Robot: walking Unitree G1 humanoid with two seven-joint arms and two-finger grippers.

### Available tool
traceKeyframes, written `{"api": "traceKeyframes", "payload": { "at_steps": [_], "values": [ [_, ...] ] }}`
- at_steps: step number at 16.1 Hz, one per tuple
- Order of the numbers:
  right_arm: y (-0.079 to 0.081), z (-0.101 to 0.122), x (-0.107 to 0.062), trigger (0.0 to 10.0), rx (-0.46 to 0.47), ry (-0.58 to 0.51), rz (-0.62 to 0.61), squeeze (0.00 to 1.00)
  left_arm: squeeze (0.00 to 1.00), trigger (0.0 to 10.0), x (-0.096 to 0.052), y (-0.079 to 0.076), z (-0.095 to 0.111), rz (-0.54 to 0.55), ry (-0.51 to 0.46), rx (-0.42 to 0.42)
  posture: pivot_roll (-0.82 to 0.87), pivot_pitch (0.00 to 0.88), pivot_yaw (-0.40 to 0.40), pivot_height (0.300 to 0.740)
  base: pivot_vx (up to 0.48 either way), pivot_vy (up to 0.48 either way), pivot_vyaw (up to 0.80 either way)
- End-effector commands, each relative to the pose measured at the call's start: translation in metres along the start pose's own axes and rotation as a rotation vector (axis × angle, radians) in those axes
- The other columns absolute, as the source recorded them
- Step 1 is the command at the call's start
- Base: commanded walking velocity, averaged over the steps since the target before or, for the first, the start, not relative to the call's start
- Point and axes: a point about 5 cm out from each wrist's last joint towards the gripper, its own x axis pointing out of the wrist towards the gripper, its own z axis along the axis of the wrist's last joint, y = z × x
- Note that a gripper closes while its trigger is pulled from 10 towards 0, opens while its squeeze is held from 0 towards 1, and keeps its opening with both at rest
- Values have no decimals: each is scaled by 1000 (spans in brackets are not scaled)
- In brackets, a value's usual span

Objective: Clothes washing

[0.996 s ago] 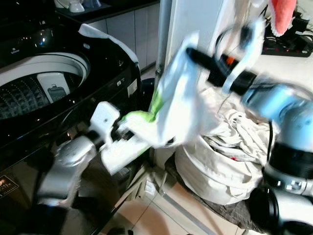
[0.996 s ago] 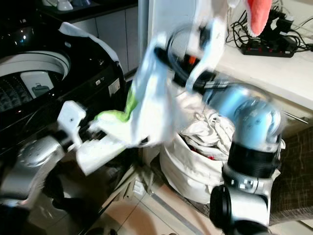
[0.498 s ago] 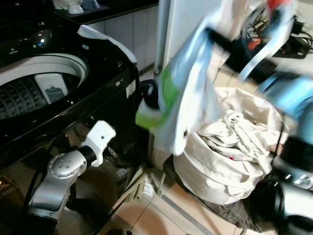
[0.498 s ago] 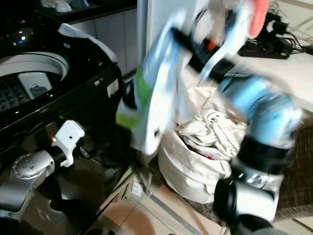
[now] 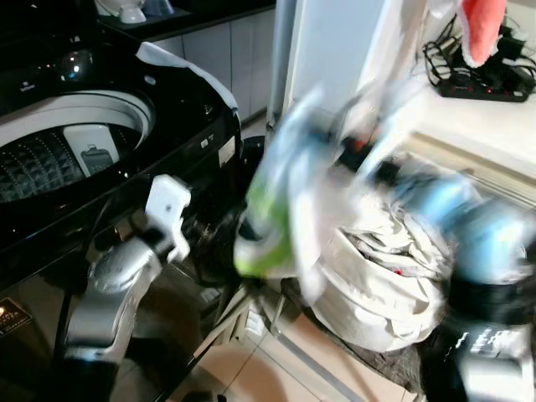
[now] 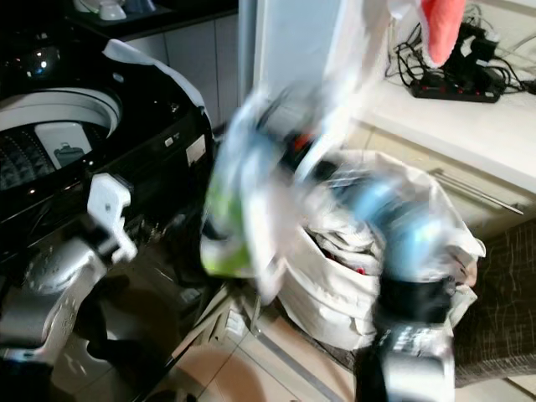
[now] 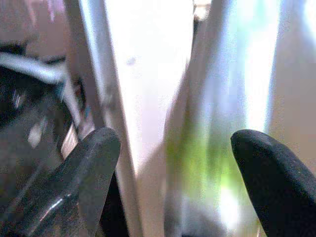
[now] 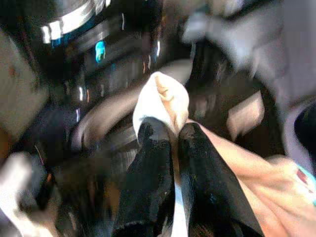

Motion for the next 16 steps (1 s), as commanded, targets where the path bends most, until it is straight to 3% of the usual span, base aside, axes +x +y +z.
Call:
{"api": "traceKeyframes", "payload": {
  "at_steps": [1,2,6,7,8,10,16],
  "values": [
    [1,0,1,0,-53,-5,2,0,0,10000,0,-3,1,-13,-9,1,-5,0,-59,740,0,0,0],
    [-5,-22,4,0,-80,71,-19,0,0,10000,-2,-3,4,-24,-28,3,2,0,-65,740,0,0,0],
    [-12,-28,4,0,-47,57,-49,0,0,10000,-3,-13,-1,-103,25,12,8,0,-69,740,0,0,0],
    [-13,-27,4,0,-43,43,-55,0,667,10000,-3,-15,-6,-108,52,-10,8,0,-69,740,0,0,0],
    [-14,-26,3,0,-38,28,-55,0,1000,10000,-1,-19,-9,-129,55,-89,8,0,-69,740,0,0,0],
    [-15,-27,2,0,-36,21,-50,0,1000,10000,4,-28,-13,-182,76,-87,-4,0,-57,740,0,0,0],
    [-11,-31,1,0,-36,48,-11,0,1000,10000,18,-33,-12,-158,43,-78,-5,0,-57,740,0,0,0]
  ]
}}
